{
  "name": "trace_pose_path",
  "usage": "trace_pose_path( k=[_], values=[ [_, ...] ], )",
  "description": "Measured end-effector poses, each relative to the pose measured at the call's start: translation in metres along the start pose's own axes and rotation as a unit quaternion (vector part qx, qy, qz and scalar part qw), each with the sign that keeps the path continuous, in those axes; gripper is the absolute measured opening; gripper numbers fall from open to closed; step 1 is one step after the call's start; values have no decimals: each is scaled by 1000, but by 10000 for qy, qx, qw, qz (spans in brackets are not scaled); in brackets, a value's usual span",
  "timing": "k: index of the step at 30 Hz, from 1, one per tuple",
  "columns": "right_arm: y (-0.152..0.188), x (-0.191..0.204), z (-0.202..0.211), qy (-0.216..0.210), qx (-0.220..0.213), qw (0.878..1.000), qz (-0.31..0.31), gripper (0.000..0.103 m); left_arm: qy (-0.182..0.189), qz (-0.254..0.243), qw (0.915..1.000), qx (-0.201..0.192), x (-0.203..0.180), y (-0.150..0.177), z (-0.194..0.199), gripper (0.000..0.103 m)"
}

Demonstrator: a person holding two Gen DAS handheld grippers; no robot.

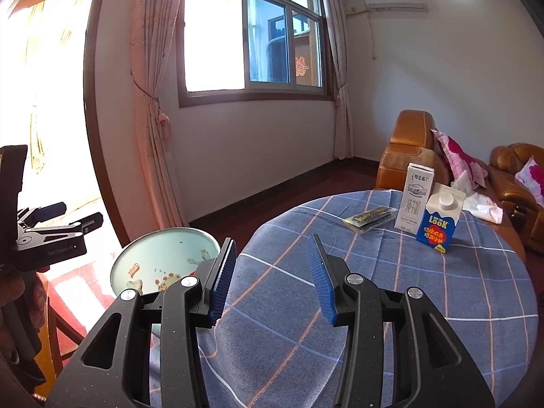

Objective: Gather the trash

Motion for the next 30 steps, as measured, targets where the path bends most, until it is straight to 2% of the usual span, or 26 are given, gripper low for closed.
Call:
trace_pose_path(
  k=[9, 11, 23, 27, 30],
  values=[
    [-1, -5, 4, 50, -61, 10000, -41, 46, 76, -123, 9999, -79, -8, -2, 3, 91],
    [0, -5, 5, 55, -63, 10000, -45, 46, 55, -140, 9999, -61, -9, -1, 3, 97],
    [2, -17, 6, 130, -45, 9998, -109, 50, 96, -199, 9998, -17, -12, 0, 2, 97],
    [-1, -33, 5, 323, -17, 9994, -129, 55, 68, -168, 9998, 35, -10, 1, -1, 97],
    [-6, -68, 0, 661, 108, 9972, -319, 58, 82, -176, 9998, 83, -11, 3, -4, 97]
  ],
)
Point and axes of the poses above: each gripper's, at about its wrist camera, not at the fingertips, and z roughly against the way its jaws point, x to its left, y to its underside, the point moved 2 cm from there along -z, roughly the way its jaws point, and after that the axes turned 8 degrees about -z, right-handed, at the moved point
